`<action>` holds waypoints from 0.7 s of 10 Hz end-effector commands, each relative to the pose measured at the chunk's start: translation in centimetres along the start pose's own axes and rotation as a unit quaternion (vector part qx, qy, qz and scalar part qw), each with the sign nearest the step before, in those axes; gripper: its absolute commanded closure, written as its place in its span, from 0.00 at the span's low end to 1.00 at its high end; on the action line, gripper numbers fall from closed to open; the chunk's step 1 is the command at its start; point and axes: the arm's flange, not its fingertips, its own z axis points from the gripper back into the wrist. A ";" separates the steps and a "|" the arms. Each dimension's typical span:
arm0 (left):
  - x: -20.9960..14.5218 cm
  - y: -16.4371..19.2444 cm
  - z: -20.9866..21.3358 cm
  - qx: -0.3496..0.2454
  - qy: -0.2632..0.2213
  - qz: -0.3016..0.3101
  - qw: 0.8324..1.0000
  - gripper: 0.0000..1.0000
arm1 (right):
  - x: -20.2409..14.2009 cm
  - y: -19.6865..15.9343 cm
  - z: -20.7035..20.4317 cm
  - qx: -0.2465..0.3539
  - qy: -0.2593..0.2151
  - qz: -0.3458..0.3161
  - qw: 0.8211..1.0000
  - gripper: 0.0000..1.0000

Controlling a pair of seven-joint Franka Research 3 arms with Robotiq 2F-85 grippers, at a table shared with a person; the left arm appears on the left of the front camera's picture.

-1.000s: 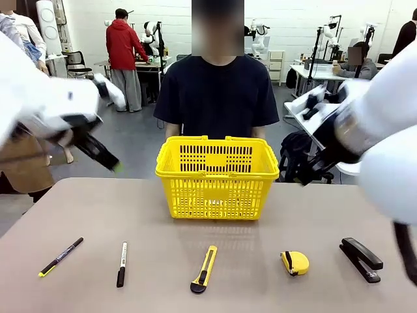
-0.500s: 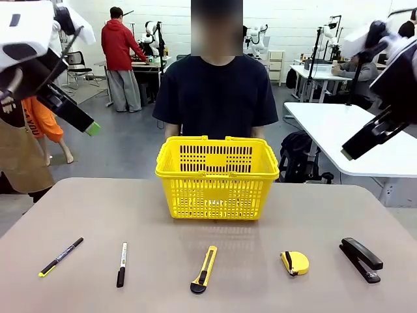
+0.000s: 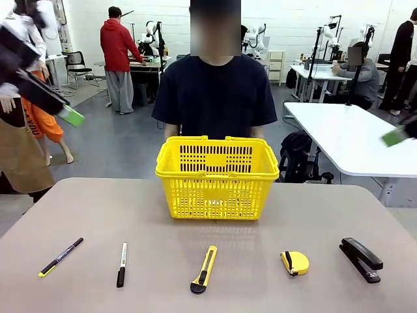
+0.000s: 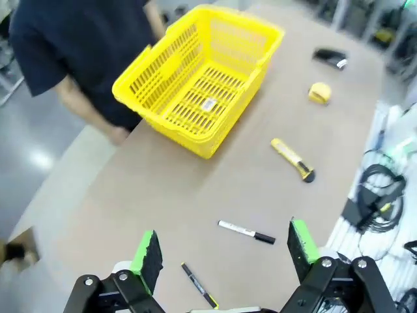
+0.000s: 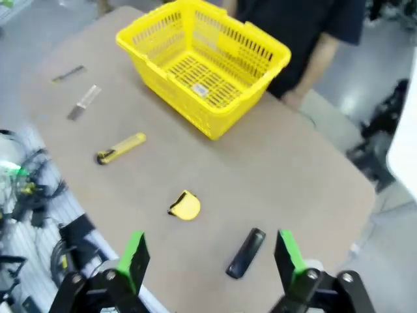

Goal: Place the items the person wants into the basket.
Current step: Pick up the item the person points to and place it in the Market Basket.

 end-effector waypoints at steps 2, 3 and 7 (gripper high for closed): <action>-5.2 10.8 6.2 -0.189 -0.035 0.091 0.977 0.00 | -7.1 -11.2 3.0 0.191 -0.083 -0.091 0.974 0.00; -7.5 13.5 8.1 -0.164 -0.069 0.121 0.977 0.00 | -9.4 -12.3 4.2 0.174 -0.108 -0.113 0.972 0.00; -18.5 16.7 12.6 -0.099 -0.151 0.181 0.967 0.00 | -14.4 -12.0 9.0 0.130 -0.172 -0.122 0.969 0.00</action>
